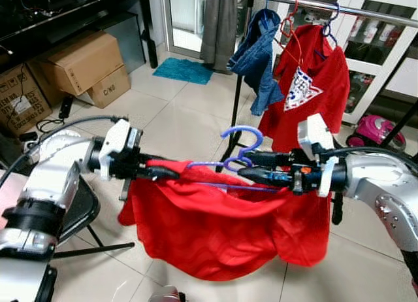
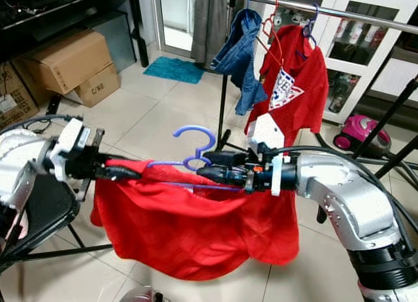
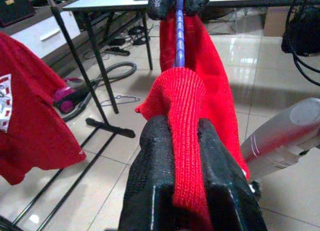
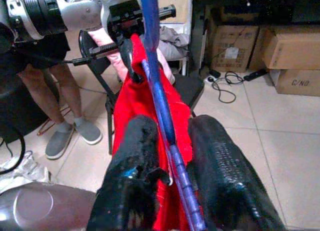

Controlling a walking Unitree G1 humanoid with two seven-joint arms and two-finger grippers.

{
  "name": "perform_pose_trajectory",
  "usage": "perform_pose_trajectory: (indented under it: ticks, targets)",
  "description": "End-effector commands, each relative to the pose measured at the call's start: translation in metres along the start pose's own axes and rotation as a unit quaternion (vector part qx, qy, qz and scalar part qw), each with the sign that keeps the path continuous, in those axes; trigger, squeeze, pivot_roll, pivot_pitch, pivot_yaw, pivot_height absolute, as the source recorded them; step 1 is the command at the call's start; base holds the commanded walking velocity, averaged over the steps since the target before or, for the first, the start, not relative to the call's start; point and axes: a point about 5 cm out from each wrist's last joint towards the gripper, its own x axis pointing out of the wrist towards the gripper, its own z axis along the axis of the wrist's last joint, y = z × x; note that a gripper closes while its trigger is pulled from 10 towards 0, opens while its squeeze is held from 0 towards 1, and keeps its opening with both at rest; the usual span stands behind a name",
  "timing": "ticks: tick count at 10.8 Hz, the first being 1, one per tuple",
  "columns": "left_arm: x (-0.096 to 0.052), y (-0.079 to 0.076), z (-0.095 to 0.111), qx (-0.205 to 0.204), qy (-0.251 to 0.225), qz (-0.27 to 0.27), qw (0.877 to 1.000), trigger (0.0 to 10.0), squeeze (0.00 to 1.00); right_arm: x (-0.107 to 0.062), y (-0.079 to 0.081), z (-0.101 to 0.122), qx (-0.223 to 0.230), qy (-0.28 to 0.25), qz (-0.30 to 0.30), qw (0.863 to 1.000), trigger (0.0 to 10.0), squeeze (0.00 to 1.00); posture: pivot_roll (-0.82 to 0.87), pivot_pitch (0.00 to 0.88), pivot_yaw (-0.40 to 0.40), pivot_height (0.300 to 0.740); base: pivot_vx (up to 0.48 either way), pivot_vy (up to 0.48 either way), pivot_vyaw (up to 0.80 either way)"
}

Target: Hang hanger

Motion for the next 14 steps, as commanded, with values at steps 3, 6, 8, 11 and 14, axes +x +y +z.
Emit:
perform_pose_trajectory:
  ticks: [3, 6, 8, 11, 14]
  targets:
    - [0.0, 0.005, 0.006, 0.006, 0.004, -0.007, 1.0, 0.0, 0.0, 0.005, 0.005, 0.006, -0.001, -0.01, 0.015, 1.0, 0.0, 0.0, 0.01, 0.0, 0.04, 0.74, 0.0, 0.0, 0.0]
    - [0.0, 0.01, 0.007, 0.008, 0.006, -0.004, 1.0, 0.0, 0.0, 0.008, 0.008, 0.007, 0.004, -0.014, 0.026, 1.0, 0.0, 0.0, 0.01, 0.0, 0.041, 0.74, 0.0, 0.0, 0.0]
    - [-0.002, 0.015, 0.01, 0.026, 0.007, 0.018, 0.999, 0.0, 0.0, 0.007, 0.007, 0.007, 0.004, -0.017, 0.025, 1.0, 0.0, 0.0, 0.01, 0.0, 0.043, 0.74, 0.0, 0.0, 0.0]
    - [-0.003, 0.019, 0.02, 0.001, -0.031, 0.009, 0.999, 10.0, 1.0, 0.003, 0.006, 0.005, 0.004, -0.015, 0.013, 1.0, 0.0, 0.0, 0.01, 0.0, 0.053, 0.74, 0.0, 0.0, 0.0]
    - [0.004, 0.028, 0.04, 0.001, -0.087, 0.009, 0.996, 10.0, 0.0, -0.002, 0.005, -0.008, 0.011, 0.012, -0.012, 1.0, 0.0, 0.0, 0.01, 0.0, 0.056, 0.74, 0.0, 0.0, 0.0]
